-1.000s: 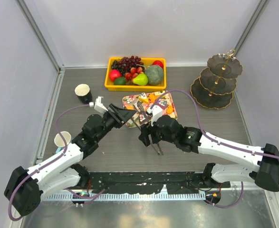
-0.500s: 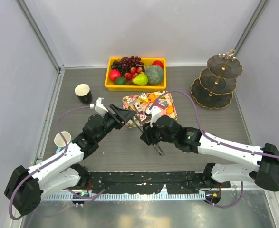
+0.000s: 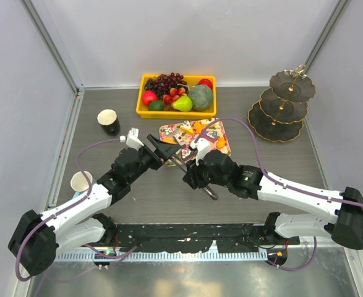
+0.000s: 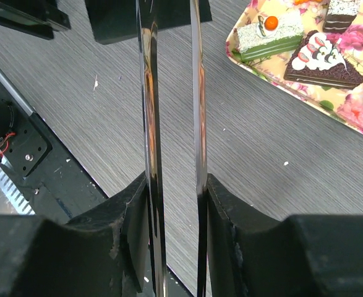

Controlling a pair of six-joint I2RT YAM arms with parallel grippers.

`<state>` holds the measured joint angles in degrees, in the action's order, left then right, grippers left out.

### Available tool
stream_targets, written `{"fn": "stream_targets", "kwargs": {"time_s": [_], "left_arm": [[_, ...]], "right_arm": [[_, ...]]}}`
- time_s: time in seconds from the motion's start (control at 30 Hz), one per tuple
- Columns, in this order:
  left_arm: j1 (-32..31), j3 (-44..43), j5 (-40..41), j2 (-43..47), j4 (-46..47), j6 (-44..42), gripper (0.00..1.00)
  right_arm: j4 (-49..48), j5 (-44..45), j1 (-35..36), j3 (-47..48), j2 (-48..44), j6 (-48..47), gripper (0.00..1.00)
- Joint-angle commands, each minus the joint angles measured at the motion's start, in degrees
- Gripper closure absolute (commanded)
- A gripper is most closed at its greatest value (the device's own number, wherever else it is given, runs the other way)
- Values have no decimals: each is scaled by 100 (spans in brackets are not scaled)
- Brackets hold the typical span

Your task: Serve the afternoon tea

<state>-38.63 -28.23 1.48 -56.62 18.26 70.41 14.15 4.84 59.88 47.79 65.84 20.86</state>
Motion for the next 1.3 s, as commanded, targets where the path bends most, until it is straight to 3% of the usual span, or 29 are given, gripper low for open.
{"fn": "stream_targets", "kwargs": {"time_s": [0.0, 0.2, 0.37, 0.47, 0.6, 0.77, 0.87, 0.97, 1.17, 1.27], "left_arm": [[-21, -218, 63, -226, -7, 156, 14], [-13, -69, 151, -358, 318, 394, 17], [-13, -60, 151, -341, 467, 456, 25], [-13, -42, 143, -323, 538, 526, 34], [-13, 28, 108, -341, 661, 702, 55], [-13, 124, 11, -429, 793, 1000, 70], [-13, 133, -33, -490, 854, 1080, 69], [-13, 160, -16, -490, 855, 1097, 57], [22, 177, 195, -228, 469, 826, 24], [22, 212, 213, -86, 476, 685, 32]], "right_arm": [[-229, -62, 6, 178, -221, -82, 59], [-123, -36, -2, 187, -247, -126, 59], [-97, -97, 7, 187, -195, -126, 59], [-79, -150, 15, 196, -168, -100, 58], [34, -150, 15, 283, -151, -74, 58], [298, -71, 15, 459, -142, -100, 57], [465, 8, 15, 599, -133, -170, 56], [728, 61, 15, 775, -89, -231, 55], [1309, 113, 15, 1153, -10, -284, 52], [1380, 87, 15, 1198, -1, -346, 53]]}}
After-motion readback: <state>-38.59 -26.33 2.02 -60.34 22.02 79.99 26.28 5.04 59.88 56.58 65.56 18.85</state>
